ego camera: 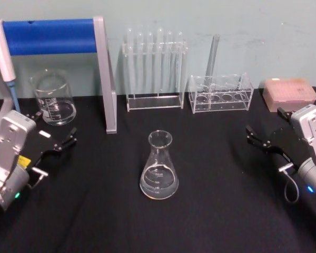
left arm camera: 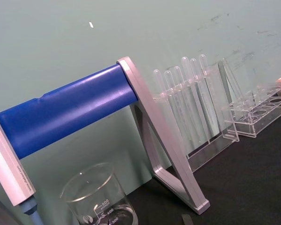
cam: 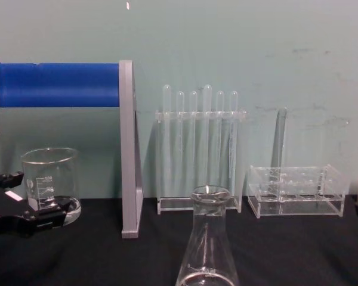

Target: Grasp the erlenmeyer flask with one hand, shake it three times, then place it back.

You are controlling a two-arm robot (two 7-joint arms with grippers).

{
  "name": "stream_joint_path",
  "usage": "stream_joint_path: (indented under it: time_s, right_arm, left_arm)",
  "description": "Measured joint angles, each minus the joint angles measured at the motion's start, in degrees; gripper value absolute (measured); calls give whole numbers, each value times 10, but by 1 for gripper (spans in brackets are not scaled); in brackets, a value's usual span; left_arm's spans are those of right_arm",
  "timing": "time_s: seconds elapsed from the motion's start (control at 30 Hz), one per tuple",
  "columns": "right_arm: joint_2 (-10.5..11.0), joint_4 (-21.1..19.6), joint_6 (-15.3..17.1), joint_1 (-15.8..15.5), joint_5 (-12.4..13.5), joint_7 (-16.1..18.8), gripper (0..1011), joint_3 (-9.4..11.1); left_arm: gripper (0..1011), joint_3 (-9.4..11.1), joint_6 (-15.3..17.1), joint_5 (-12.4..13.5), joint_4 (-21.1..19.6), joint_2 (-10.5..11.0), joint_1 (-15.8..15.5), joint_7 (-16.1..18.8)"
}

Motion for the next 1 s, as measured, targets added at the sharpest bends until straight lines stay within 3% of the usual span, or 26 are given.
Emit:
stream_joint_path:
  time_s: [0.7, 0.83, 0.87, 0.9, 0.97, 1.0]
  right_arm:
    - [2, 0, -4, -1, -1, 5, 1000, 0]
    - [14, -8, -29, -7, 10, 57, 1000, 3]
    - [20, -12, -36, -10, 25, 84, 1000, 5]
    - [20, -12, -36, -10, 25, 84, 1000, 5]
    - [33, -21, -47, -19, 62, 142, 1000, 11]
    - [33, -21, -47, -19, 62, 142, 1000, 11]
  left_arm:
    - [1001, 0, 0, 0, 0, 0, 0, 0]
    - [1001, 0, 0, 0, 0, 0, 0, 0]
    - [1001, 0, 0, 0, 0, 0, 0, 0]
    - [1001, 0, 0, 0, 0, 0, 0, 0]
    - [1001, 0, 0, 0, 0, 0, 0, 0]
    - [1001, 0, 0, 0, 0, 0, 0, 0]
